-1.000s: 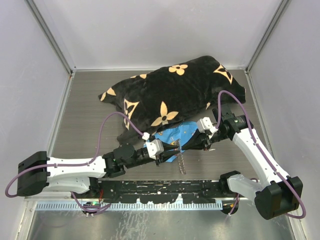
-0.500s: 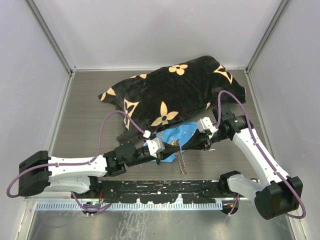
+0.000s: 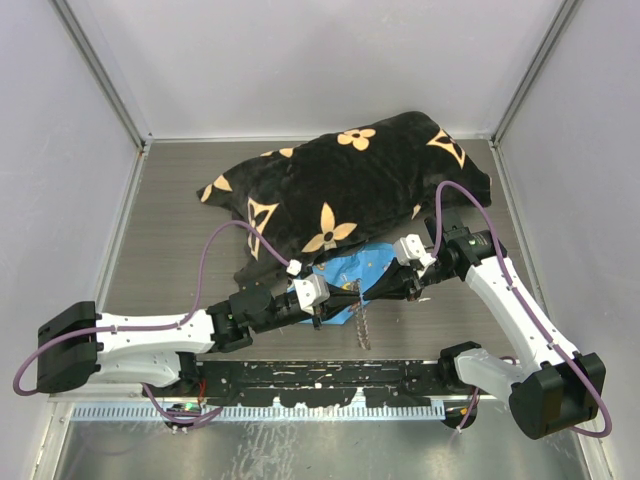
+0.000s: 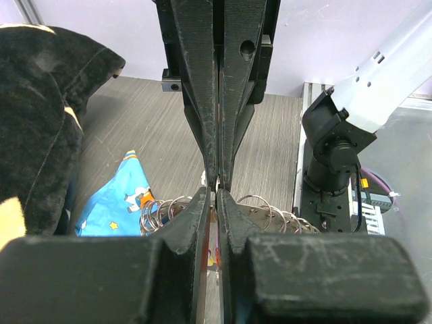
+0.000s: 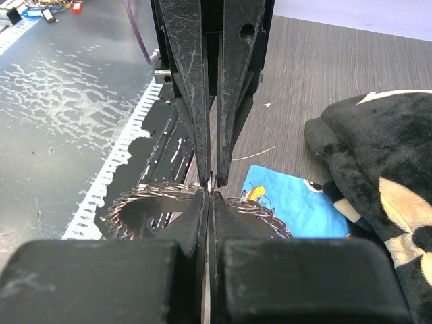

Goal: Remove the keys from the keyring
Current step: Remove the key from the keyring.

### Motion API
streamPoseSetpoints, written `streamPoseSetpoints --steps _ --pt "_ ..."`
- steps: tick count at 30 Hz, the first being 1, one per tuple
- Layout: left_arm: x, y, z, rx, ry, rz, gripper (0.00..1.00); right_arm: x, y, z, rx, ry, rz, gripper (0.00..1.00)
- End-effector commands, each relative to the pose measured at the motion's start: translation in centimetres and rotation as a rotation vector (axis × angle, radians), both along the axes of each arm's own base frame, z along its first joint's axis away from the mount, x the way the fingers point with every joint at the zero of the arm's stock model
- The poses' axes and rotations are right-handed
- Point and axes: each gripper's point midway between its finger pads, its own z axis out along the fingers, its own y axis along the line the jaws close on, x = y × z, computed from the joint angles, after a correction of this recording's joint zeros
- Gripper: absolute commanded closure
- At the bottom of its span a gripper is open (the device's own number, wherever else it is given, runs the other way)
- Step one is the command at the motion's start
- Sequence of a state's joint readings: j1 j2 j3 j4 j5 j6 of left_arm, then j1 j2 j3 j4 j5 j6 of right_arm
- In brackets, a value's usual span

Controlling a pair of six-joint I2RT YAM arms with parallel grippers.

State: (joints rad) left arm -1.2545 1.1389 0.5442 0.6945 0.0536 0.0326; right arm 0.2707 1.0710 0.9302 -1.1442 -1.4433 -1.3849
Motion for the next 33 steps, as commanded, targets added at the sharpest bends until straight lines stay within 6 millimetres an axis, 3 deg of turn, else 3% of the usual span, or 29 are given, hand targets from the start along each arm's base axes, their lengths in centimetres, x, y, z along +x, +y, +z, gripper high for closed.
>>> streamPoseSetpoints --steps 1,10,17,21,33 --pt "0.1 -0.2 2.6 -0.068 -0.005 -0.002 0.90 -0.5 0.3 1.8 0.083 -0.027 0.020 0.99" --pt "0.1 -0.3 2.5 -0.066 -0.001 -0.007 0.90 -0.5 0.3 1.8 0.084 -0.030 0.021 0.99" --pt "-0.1 -0.4 2.7 -0.061 -0.001 -0.025 0.99 -0.5 0.3 1.8 0.083 -0.027 0.021 0.99" --pt "-0.2 -0.4 2.7 -0.060 0.009 -0.028 1.00 -0.4 0.2 1.7 0.078 -0.028 0.019 0.98" --pt "1.3 0.9 2.0 0.094 0.124 0.054 1.00 0.6 -0.3 1.8 -0.035 -0.052 -0.030 0.66"
